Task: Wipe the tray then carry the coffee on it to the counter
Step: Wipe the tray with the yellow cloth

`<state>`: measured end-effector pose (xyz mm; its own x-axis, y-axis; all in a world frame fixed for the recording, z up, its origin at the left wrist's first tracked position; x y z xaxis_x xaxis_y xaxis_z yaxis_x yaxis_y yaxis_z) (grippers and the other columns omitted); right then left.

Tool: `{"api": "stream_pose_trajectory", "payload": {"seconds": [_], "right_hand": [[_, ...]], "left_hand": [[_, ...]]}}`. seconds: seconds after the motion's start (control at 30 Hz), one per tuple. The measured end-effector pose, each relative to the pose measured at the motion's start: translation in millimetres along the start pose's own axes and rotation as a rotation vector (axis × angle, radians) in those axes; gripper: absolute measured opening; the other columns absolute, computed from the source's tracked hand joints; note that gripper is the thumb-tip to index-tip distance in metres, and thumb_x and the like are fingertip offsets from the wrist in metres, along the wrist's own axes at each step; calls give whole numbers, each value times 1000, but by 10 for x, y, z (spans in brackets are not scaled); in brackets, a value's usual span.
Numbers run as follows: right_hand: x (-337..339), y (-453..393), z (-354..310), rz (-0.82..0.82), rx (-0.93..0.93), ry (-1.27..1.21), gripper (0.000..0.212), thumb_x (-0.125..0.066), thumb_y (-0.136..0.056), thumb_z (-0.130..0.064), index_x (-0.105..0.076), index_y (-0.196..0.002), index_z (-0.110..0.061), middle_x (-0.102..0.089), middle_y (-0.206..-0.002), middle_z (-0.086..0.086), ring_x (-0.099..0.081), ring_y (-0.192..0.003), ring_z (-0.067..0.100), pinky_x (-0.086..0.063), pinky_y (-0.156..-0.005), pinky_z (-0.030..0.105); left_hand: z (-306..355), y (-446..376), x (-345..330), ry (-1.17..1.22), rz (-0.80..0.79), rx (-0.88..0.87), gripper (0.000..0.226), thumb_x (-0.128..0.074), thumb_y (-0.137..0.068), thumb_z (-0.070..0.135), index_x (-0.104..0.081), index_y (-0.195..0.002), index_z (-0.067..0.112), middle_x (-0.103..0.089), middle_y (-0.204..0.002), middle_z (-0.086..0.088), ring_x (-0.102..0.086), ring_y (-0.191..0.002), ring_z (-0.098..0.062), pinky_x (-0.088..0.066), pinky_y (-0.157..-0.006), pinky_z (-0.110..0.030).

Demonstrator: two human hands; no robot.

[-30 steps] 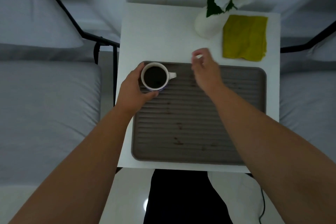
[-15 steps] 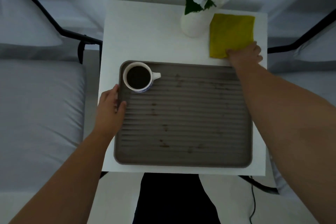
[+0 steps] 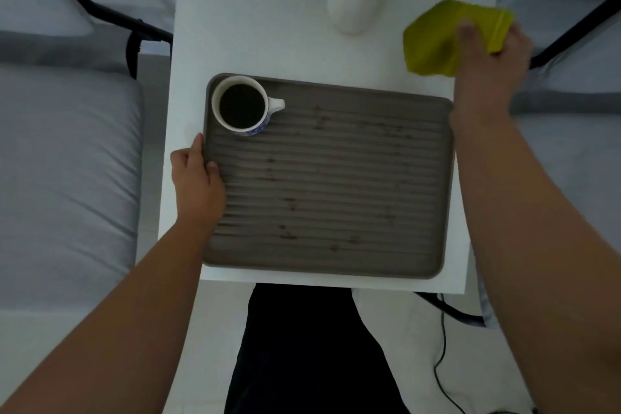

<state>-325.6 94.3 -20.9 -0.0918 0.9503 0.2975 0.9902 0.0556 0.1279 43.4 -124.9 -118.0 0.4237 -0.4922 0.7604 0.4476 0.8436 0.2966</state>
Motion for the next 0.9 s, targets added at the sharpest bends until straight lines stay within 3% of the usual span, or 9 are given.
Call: {"api": "stream_pose_trajectory", "payload": {"seconds": [0.03, 0.13, 0.23, 0.3, 0.37, 0.43, 0.63, 0.8, 0.9], "right_hand": [[122, 146, -56, 29, 23, 48, 40, -70, -78, -23, -62, -105, 5, -55, -119, 2, -58, -101, 1, -50, -91, 22], [344, 620, -194, 38, 246, 388, 23, -64, -80, -27, -63, -94, -10, -36, -144, 6, -39, -134, 15, -33, -111, 30], [168, 1016, -63, -111, 431, 557, 40, -64, -75, -22, -57, -108, 1, -45, -142, 11, -42, -131, 29, -33, -111, 43], [-208, 1281, 172, -363, 508, 633, 49, -67, -71, -20, -57, -115, -2, -54, -135, 11, -49, -125, 36, -38, -106, 47], [-604, 1572, 507, -630, 539, 747, 42, -70, -71, -22, -63, -110, -8, -61, -129, 9, -56, -115, 37, -45, -96, 50], [-860, 1762, 778, -756, 566, 881, 38, -72, -71, -25, -67, -108, -16, -63, -126, 6, -58, -108, 38, -49, -87, 51], [-1161, 1657, 770, -595, 559, 902, 37, -69, -62, -3, -72, -98, -12, -58, -117, 15, -54, -98, 39, -47, -79, 41], [-1222, 1394, 778, -486, 367, 938, 29, -61, -74, -7, -66, -103, -9, -50, -117, 13, -48, -103, 32, -46, -81, 38], [-983, 1227, 855, -333, 282, 910, 24, -60, -74, -10, -66, -97, -5, -53, -113, 18, -51, -99, 36, -42, -80, 34]], "left_hand": [[3, 47, -8, -62, -7, 10, 57, -44, -97, 10, -27, -151, 10, -37, -136, -20, -40, -122, -35, -29, -107, -33], [-4, 205, -17, -293, -41, 19, 66, -47, -96, 22, -16, -154, 16, -22, -155, -10, -26, -136, -36, -21, -113, -49], [-52, 343, -74, -429, -139, -77, 71, -42, -98, 35, -3, -155, 18, -2, -163, -2, -6, -148, -32, -5, -119, -52], [-99, 426, -131, -514, -206, -135, 72, -34, -99, 46, 2, -155, 18, 10, -163, 4, 8, -150, -28, 8, -117, -49], [-155, 505, -185, -572, -251, -164, 73, -26, -98, 54, 5, -155, 20, 15, -163, 7, 18, -149, -23, 14, -115, -48], [-197, 560, -221, -584, -274, -184, 76, -21, -96, 60, 6, -155, 21, 15, -163, 6, 23, -147, -20, 16, -114, -48], [-249, 603, -316, -575, -322, -218, 88, -18, -89, 71, 10, -154, 20, 18, -162, 2, 24, -146, -24, 13, -115, -48], [-283, 595, -326, -594, -326, -221, 85, -12, -89, 70, 14, -153, 20, 24, -161, 3, 31, -143, -20, 13, -115, -48], [-285, 598, -332, -594, -329, -224, 85, -11, -89, 70, 15, -153, 20, 25, -160, 2, 32, -142, -21, 14, -115, -49]]}}
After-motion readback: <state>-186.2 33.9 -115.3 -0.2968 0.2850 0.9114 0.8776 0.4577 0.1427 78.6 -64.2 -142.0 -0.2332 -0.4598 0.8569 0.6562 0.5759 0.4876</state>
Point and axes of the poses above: each hand's wrist, its own y-axis away from the middle knuckle, its own x-axis out of the back of the hand, z = x × y, the point moved 7 cm from there along -y, towards the middle knuckle
